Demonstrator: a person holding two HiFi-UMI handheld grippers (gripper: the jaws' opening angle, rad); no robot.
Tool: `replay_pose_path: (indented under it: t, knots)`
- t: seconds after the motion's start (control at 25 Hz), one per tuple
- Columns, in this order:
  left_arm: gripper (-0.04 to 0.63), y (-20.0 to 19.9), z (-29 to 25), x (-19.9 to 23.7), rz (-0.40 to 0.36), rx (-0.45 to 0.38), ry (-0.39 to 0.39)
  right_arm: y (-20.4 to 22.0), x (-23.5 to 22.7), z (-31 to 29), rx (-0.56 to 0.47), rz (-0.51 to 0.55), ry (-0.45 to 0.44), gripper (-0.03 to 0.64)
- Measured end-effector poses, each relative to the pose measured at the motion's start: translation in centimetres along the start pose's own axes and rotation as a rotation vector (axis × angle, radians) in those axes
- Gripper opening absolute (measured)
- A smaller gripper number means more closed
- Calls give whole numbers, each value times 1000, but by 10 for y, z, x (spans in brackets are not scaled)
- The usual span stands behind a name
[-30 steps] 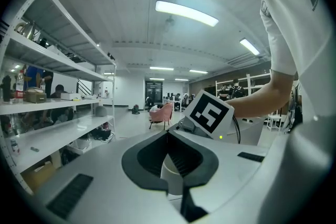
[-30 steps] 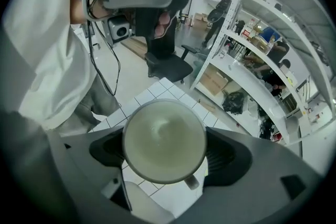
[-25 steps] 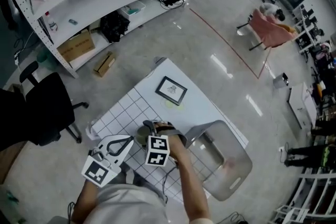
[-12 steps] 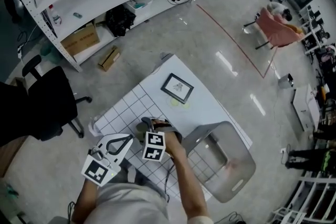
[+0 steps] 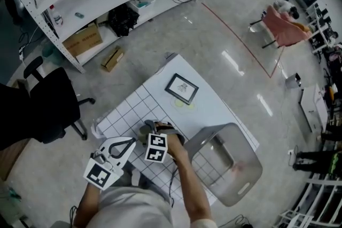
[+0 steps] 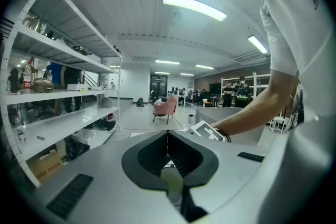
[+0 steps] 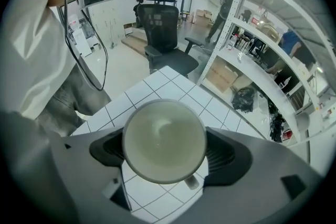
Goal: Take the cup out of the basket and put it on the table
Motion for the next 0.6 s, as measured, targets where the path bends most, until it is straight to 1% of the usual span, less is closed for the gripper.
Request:
replay_pose_path:
  t: [0.4,0.6]
  knots:
    - [11,1,-2,0,-7,4,4,9,9,-14,16,-11,-29,431]
    - [11,1,0,1,0,2,0,9,10,-15,2,-19,-31,431]
Point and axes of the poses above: the fingertips, and each gripper's own axes: z backward along the fingers, x to its left, y out of its underside, the point moved 6 cm from there along z, backward along the fingers, and after that the axes turned 6 degrees about y, right-handed, at the moved point
